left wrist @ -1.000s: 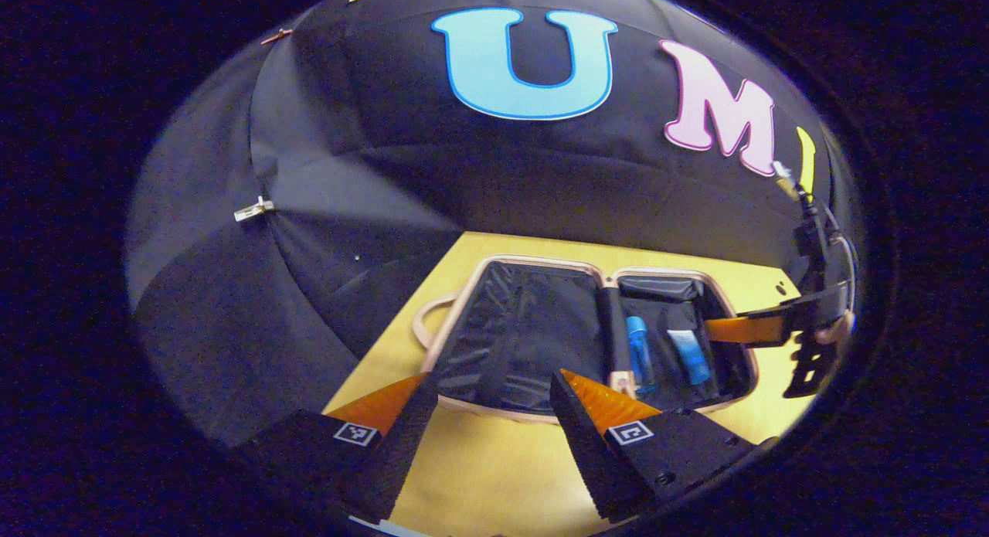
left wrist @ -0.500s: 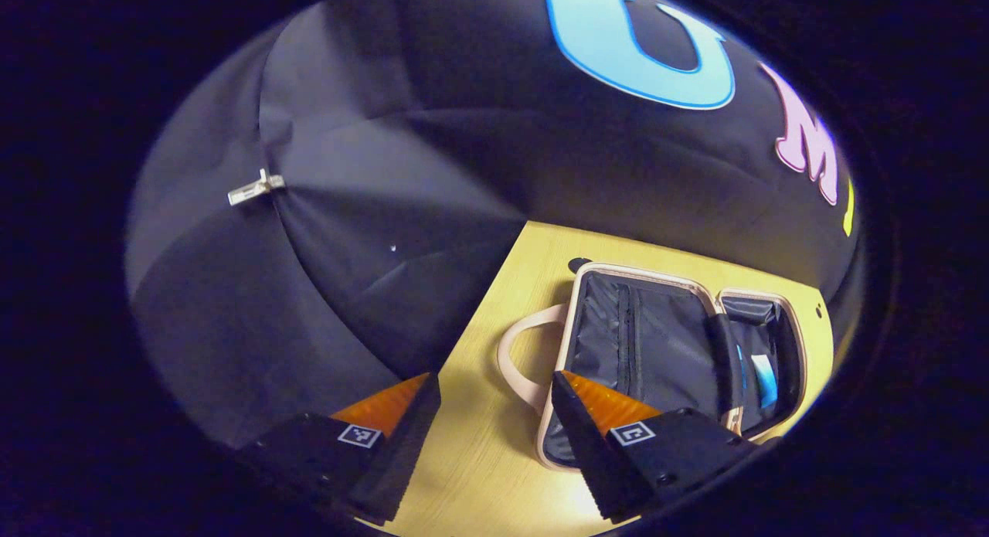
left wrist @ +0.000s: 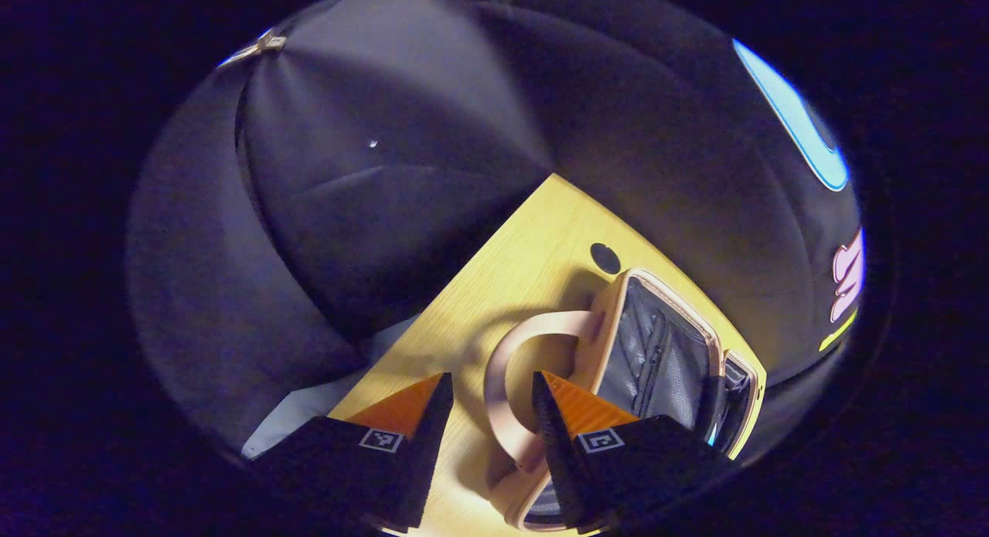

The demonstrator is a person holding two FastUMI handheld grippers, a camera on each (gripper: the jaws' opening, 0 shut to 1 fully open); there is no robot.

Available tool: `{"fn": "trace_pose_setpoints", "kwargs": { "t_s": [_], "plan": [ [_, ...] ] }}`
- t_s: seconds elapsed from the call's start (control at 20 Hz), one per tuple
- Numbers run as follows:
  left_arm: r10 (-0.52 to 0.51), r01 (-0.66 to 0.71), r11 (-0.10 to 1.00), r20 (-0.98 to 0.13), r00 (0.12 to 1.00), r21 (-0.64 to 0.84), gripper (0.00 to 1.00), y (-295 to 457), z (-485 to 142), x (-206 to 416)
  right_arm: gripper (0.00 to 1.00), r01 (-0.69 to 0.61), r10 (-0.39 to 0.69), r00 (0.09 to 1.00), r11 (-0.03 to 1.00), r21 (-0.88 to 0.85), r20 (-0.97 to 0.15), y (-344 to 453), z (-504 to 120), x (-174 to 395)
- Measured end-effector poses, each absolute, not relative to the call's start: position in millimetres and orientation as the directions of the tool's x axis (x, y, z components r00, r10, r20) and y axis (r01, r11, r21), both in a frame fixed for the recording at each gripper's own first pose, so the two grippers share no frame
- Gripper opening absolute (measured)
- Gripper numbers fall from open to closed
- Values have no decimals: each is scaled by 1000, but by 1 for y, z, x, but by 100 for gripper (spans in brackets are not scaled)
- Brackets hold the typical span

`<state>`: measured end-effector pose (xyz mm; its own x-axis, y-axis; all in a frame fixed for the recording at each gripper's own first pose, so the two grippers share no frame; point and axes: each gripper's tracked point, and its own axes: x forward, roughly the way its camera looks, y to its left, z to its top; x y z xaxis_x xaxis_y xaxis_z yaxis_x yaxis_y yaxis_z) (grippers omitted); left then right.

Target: First open the suitcase, pack the skin care products into it, and then close the suitcase.

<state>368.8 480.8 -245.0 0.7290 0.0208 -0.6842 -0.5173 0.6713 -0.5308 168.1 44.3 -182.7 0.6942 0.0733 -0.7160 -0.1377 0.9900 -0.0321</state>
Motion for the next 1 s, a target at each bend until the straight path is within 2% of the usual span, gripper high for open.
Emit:
{"fn": "trace_pose_setpoints", "kwargs": {
  "t_s": [0.2, 0.25, 0.3, 0.5, 0.7, 1.0],
  "plan": [
    [-79, -501, 546, -636, 768, -672, 40, 471, -253, 382, 99, -62, 35, 721, 998, -14, -692, 29, -169, 180],
    [-78, -504, 535, -634, 770, -678, 23, 470, -255, 383, 99, -53, 24, 727, 998, -22, -686, 24, -169, 181],
    [-84, -496, 540, -629, 773, -681, 18, 469, -255, 384, 99, -44, 11, 729, 999, -31, -685, 19, -169, 181],
    [-57, -460, 597, -607, 793, -657, 17, 470, -234, 381, 98, -30, 33, 677, 999, 17, -735, 21, -189, 165],
    [-9, -408, 713, -589, 808, -570, 13, 466, -191, 373, 98, -60, 97, 651, 995, 76, -753, 40, -200, 159],
    [15, -267, 824, -451, 892, -500, 10, 433, -62, 352, 98, -89, 141, 703, 990, 111, -697, 42, -179, 170]
  ]
}}
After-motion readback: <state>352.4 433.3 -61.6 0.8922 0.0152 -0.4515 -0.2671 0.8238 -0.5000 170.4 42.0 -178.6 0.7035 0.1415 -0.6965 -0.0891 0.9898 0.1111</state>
